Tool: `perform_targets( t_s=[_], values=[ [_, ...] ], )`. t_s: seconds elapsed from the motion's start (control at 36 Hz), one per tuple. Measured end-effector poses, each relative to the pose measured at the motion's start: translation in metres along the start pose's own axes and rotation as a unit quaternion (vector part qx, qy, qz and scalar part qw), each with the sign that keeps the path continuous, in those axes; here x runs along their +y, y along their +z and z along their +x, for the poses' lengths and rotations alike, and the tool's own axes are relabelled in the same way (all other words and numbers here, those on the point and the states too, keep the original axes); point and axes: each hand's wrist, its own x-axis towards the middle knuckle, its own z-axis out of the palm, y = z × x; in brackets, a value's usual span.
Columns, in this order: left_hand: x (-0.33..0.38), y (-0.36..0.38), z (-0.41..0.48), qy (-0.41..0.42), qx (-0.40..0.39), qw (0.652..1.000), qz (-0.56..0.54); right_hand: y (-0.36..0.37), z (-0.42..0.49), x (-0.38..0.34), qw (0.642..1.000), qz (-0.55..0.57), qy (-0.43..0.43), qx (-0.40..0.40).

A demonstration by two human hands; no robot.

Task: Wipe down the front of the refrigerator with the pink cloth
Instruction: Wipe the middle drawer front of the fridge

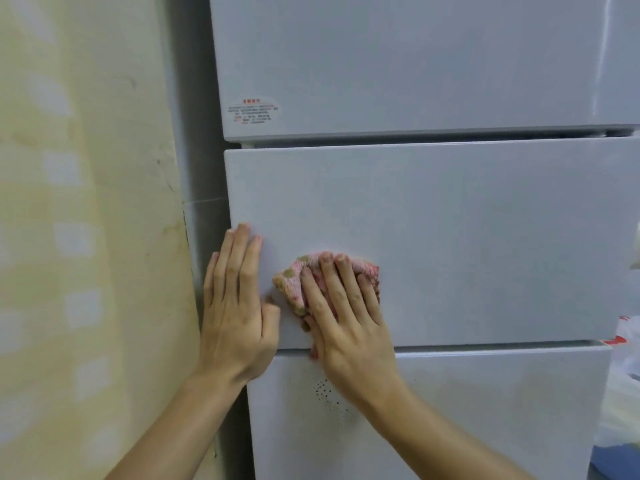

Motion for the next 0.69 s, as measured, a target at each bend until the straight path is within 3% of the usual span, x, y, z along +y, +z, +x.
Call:
perform_targets(
  t_s=[0.11, 0.22, 0.42, 0.5, 0.69],
  values=[
    [-0.001, -0.001, 0.002, -0.014, 0.011, 1.0, -0.018, -0.005, 0.033, 0.003, 1.0, -0.019, -0.016, 0.011],
    [0.001, 0.001, 0.004, -0.016, 0.011, 0.999, -0.036, -0.007, 0.104, -0.002, 0.997, 0.003, 0.018, 0.069],
    [-0.002, -0.005, 0.001, -0.039, 0.018, 0.984, -0.171, 0.005, 0.148, -0.029, 0.988, 0.016, 0.087, 0.123],
    [-0.006, -0.011, 0.003, -0.048, 0.019, 0.978, -0.203, 0.009, 0.13, -0.037, 0.993, 0.029, 0.051, 0.102],
    [-0.005, -0.007, -0.016, -0.067, 0.026, 0.983, -0.167, 0.021, 0.06, -0.06, 0.998, 0.047, -0.023, 0.024]
  ],
)
